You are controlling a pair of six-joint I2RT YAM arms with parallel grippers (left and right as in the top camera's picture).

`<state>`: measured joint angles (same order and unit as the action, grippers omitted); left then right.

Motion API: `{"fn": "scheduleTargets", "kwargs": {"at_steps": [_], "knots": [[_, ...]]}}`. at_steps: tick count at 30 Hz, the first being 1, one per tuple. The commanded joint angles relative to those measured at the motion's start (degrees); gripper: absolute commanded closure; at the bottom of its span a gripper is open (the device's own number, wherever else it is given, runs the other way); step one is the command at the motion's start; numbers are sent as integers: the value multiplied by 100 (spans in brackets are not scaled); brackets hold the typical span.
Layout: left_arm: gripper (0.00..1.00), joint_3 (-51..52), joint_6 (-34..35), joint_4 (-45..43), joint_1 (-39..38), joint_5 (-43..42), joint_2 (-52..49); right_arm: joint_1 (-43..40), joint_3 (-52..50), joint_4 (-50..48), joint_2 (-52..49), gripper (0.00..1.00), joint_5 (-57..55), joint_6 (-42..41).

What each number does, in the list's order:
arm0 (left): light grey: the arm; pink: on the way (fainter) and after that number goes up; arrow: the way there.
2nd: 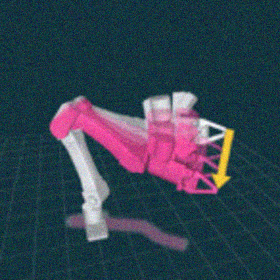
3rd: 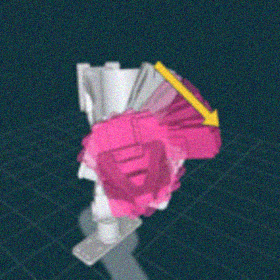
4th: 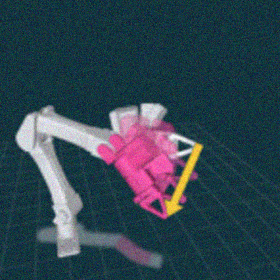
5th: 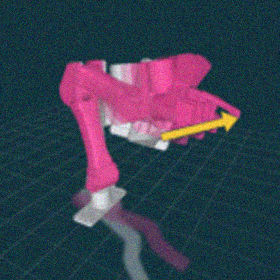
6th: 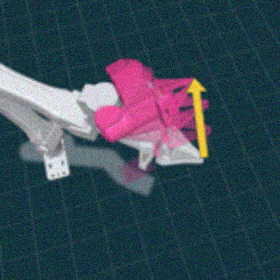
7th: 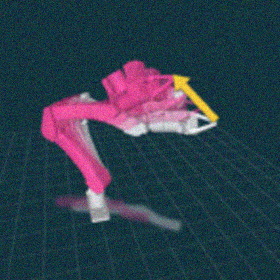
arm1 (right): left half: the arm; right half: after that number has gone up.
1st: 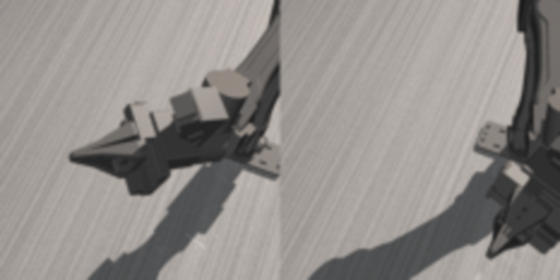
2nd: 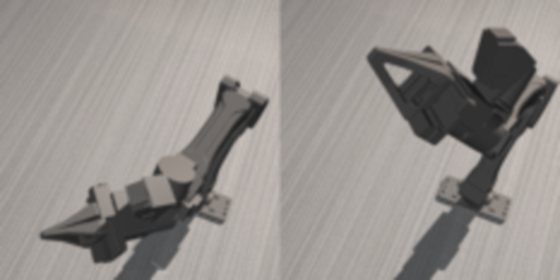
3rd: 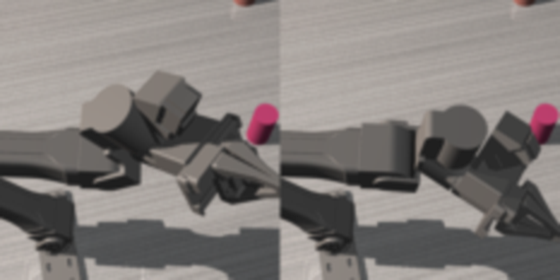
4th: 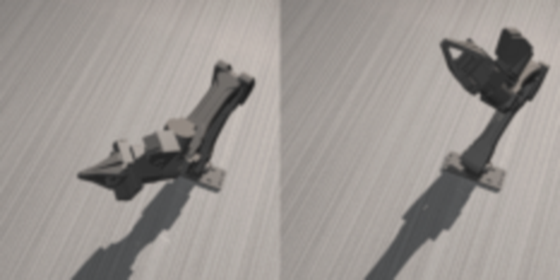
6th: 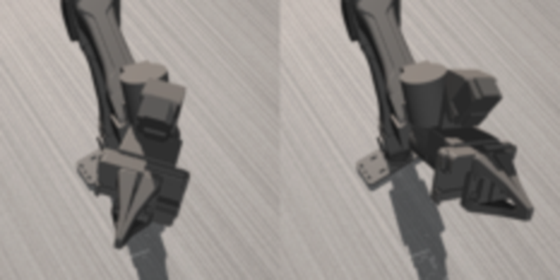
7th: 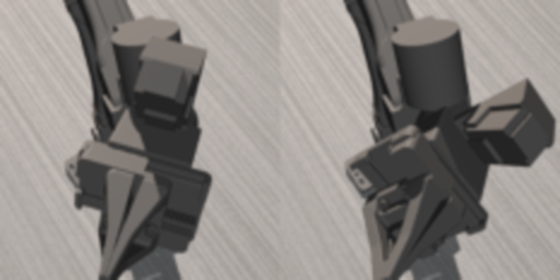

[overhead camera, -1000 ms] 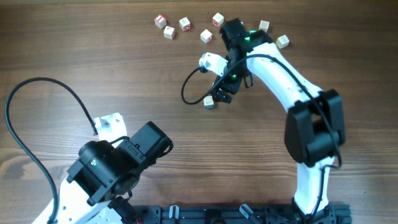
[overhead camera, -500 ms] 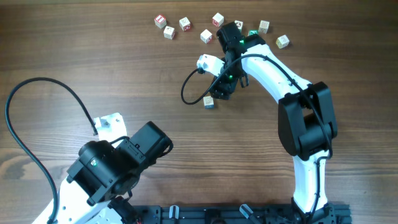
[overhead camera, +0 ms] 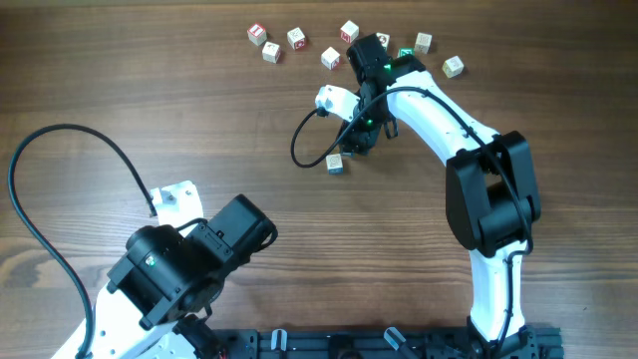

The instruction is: Form a tower

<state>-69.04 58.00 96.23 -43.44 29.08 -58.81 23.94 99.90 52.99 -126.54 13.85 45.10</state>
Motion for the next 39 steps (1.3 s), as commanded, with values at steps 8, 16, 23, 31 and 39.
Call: {"fn": "scheduleTargets", "kwargs": {"at_steps": [8,16,23,31,39], "knots": [[0,2,114,7,4,39,31,11,57,-44,-109,19,-63,125],[0,2,114,7,4,39,31,170,804,140,313,0,-391,-2098],[0,2,114,7,4,39,31,116,990,-11,487,0,-986,-8098],[0,2,114,7,4,39,31,278,483,516,94,0,-911,-8843],[0,2,114,7,4,39,31,546,459,616,-603,13,-1204,-8710]]}}
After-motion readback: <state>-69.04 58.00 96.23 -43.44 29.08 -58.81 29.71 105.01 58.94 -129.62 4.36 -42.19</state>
